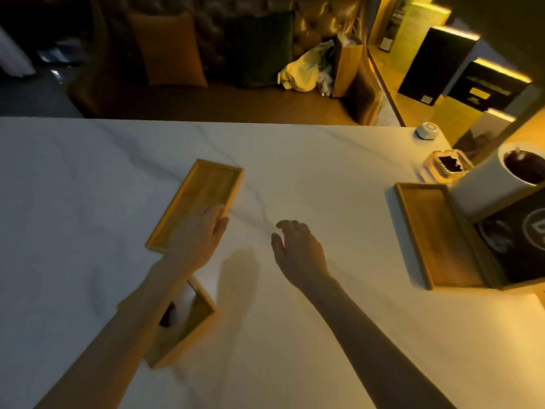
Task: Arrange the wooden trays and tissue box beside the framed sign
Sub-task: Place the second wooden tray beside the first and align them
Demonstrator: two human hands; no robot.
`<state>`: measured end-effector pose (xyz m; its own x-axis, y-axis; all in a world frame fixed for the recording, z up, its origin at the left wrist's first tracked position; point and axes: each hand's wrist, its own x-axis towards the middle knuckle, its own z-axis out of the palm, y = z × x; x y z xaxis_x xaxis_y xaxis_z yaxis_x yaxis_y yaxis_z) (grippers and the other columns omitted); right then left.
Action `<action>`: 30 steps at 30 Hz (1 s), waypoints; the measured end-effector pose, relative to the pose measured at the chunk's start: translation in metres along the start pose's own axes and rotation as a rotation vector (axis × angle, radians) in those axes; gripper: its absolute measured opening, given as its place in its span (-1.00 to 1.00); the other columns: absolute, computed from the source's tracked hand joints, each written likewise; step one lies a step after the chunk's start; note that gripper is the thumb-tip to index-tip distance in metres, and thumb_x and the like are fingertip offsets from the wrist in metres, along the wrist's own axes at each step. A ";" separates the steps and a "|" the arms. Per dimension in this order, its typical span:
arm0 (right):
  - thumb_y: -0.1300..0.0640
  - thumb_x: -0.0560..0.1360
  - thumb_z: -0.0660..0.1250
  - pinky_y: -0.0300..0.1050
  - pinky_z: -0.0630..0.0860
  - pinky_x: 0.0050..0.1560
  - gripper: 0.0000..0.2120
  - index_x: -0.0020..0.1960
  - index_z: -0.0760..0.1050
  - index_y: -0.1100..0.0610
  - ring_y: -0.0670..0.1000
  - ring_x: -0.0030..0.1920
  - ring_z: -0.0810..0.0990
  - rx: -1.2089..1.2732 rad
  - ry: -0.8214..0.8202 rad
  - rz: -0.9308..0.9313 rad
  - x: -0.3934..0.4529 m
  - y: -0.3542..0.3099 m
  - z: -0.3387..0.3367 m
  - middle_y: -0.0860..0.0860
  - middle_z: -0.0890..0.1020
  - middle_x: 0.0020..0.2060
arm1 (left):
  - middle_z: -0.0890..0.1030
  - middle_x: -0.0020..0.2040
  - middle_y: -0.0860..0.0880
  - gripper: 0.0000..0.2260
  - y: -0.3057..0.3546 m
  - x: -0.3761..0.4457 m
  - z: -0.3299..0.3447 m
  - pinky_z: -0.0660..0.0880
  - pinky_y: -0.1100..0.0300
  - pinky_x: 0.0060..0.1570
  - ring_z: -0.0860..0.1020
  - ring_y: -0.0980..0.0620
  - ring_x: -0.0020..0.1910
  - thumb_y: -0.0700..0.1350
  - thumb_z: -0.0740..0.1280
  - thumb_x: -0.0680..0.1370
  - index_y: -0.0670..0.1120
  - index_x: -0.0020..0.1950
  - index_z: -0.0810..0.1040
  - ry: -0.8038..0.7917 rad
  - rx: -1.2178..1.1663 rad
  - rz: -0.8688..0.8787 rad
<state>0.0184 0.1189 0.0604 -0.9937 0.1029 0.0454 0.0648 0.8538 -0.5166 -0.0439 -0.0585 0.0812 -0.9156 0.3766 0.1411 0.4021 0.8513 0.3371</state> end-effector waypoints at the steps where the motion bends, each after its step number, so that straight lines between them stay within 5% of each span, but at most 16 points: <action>1: 0.07 0.56 0.08 0.04 0.46 0.06 -0.71 0.20 0.38 0.18 0.14 0.13 0.47 -0.002 -0.020 0.003 0.003 -0.008 0.011 0.14 0.54 0.12 | 0.58 0.08 -0.26 -0.69 -0.017 0.000 -0.001 0.47 -0.04 -0.06 0.54 -0.23 0.02 -0.08 0.15 0.56 -0.21 0.23 0.40 -0.004 0.022 -0.006; 7: 0.04 0.58 0.04 0.02 0.22 0.36 -0.56 0.41 0.14 0.15 0.10 0.39 0.22 -0.043 -0.133 0.005 0.013 -0.035 0.068 0.09 0.32 0.40 | 0.42 0.32 -0.25 -0.60 -0.111 0.005 0.008 0.44 -0.16 0.16 0.41 -0.22 0.28 -0.09 0.18 0.54 -0.21 0.34 0.29 -0.071 0.146 0.032; 11: -0.04 0.59 -0.07 -0.03 -0.21 0.43 -0.48 0.47 -0.13 0.10 0.01 0.48 -0.18 -0.117 -0.275 0.000 0.021 -0.037 0.100 0.03 -0.07 0.51 | 0.18 0.48 -0.17 -0.51 -0.153 0.003 0.030 0.12 -0.21 0.37 0.12 -0.15 0.46 -0.02 0.13 0.55 -0.13 0.43 0.10 -0.177 0.204 -0.045; 14: -0.09 0.58 -0.10 -0.01 -0.31 0.39 -0.46 0.46 -0.20 0.08 -0.05 0.41 -0.33 -0.116 -0.375 0.045 0.028 -0.043 0.123 0.02 -0.18 0.50 | 0.01 0.52 -0.12 -0.46 -0.176 -0.001 0.050 -0.05 -0.14 0.42 -0.05 -0.07 0.49 0.05 0.05 0.56 -0.11 0.45 -0.06 -0.278 0.169 -0.154; 18: -0.12 0.58 -0.14 0.01 -0.32 0.39 -0.45 0.46 -0.19 0.09 -0.02 0.45 -0.29 -0.083 -0.471 0.096 0.032 -0.050 0.145 0.01 -0.18 0.50 | 0.02 0.52 -0.15 -0.48 -0.187 0.000 0.066 -0.05 -0.13 0.43 -0.06 -0.08 0.49 0.02 0.07 0.57 -0.16 0.45 0.00 -0.327 -0.040 -0.359; 21: -0.14 0.57 -0.16 -0.01 -0.34 0.37 -0.46 0.46 -0.18 0.05 -0.03 0.46 -0.28 0.024 -0.535 0.168 0.036 -0.056 0.157 -0.02 -0.16 0.50 | 0.23 0.43 -0.25 -0.60 -0.184 0.005 0.068 0.15 -0.18 0.38 0.14 -0.20 0.44 -0.09 0.12 0.57 -0.24 0.36 0.21 -0.264 -0.240 -0.453; 24: -0.13 0.56 -0.15 -0.03 -0.32 0.38 -0.46 0.47 -0.18 0.04 -0.05 0.47 -0.24 0.223 -0.524 0.276 0.039 -0.065 0.165 -0.02 -0.12 0.51 | 0.42 0.11 -0.22 -0.78 -0.176 0.010 0.065 0.40 -0.07 0.09 0.41 -0.16 0.10 -0.20 0.14 0.54 -0.24 0.14 0.40 -0.174 -0.457 -0.539; 27: -0.10 0.54 -0.09 0.00 -0.15 0.44 -0.47 0.46 -0.10 -0.02 -0.03 0.48 -0.08 0.452 -0.437 0.342 0.040 -0.071 0.163 -0.01 0.01 0.51 | 0.45 -0.02 -0.16 -0.82 -0.170 0.009 0.059 0.38 0.15 -0.18 0.46 -0.08 -0.09 -0.25 0.15 0.51 -0.15 0.08 0.44 -0.149 -0.593 -0.594; 30: -0.13 0.50 0.06 0.03 0.23 0.37 -0.60 0.30 0.07 -0.42 -0.10 0.34 0.30 0.694 -0.380 0.423 0.039 -0.071 0.145 -0.14 0.34 0.38 | 0.51 0.00 -0.02 -0.73 -0.164 0.009 0.049 0.37 0.25 -0.17 0.48 0.10 -0.12 -0.25 0.16 0.51 -0.02 0.16 0.47 -0.137 -0.770 -0.637</action>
<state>-0.0379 -0.0117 -0.0247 -0.8708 0.0580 -0.4881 0.4845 0.2690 -0.8324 -0.1176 -0.1766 -0.0186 -0.9303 0.0140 -0.3665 -0.3195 0.4594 0.8288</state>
